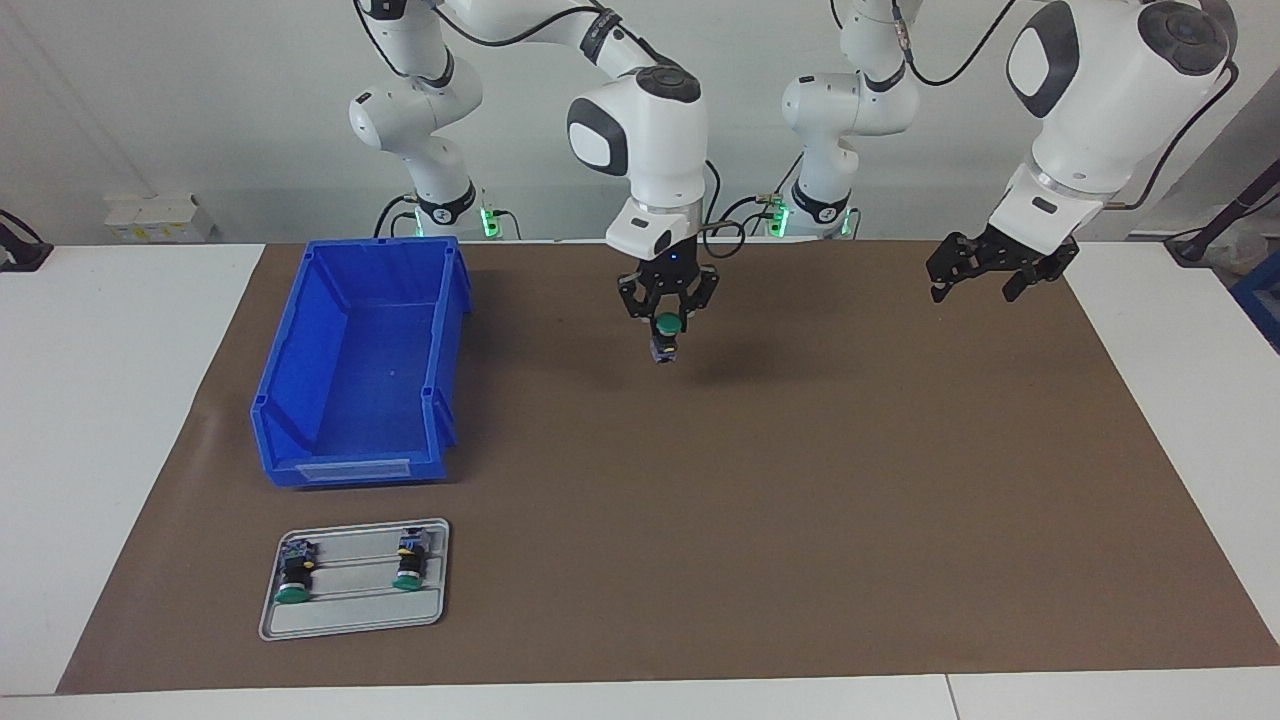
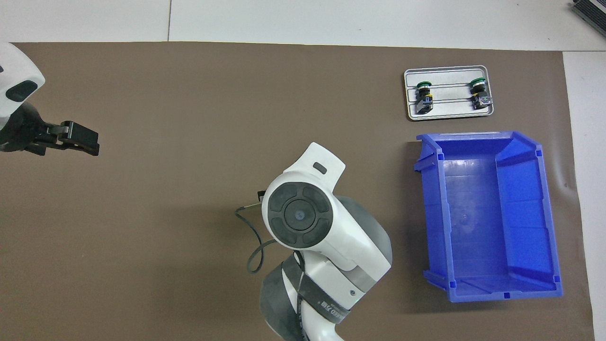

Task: Place and press button with both arms
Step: 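Carry the green button with the right gripper over the blue bin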

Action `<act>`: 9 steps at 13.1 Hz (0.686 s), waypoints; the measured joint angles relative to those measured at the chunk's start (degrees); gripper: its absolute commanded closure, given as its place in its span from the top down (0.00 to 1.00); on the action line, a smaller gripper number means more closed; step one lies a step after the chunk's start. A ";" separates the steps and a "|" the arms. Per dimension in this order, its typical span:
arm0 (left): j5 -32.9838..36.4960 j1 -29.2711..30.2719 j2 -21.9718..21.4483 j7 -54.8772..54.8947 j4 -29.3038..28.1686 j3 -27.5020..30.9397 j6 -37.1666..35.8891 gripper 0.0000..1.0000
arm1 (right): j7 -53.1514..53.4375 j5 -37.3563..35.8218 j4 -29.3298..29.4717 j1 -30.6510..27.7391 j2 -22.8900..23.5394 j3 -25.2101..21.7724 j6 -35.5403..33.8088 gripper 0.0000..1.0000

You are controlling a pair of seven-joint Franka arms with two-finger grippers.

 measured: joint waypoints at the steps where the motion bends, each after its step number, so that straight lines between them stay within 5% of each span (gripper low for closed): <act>1: 0.00 0.00 0.00 0.00 -0.01 0.00 0.00 1.00 | -4.70 0.67 -0.90 -1.75 -0.63 0.00 -0.89 0.00; 9: 0.00 0.00 -0.01 0.00 -0.03 0.00 0.00 1.00 | -50.15 6.35 -2.35 -22.94 -7.51 -0.08 -9.07 0.00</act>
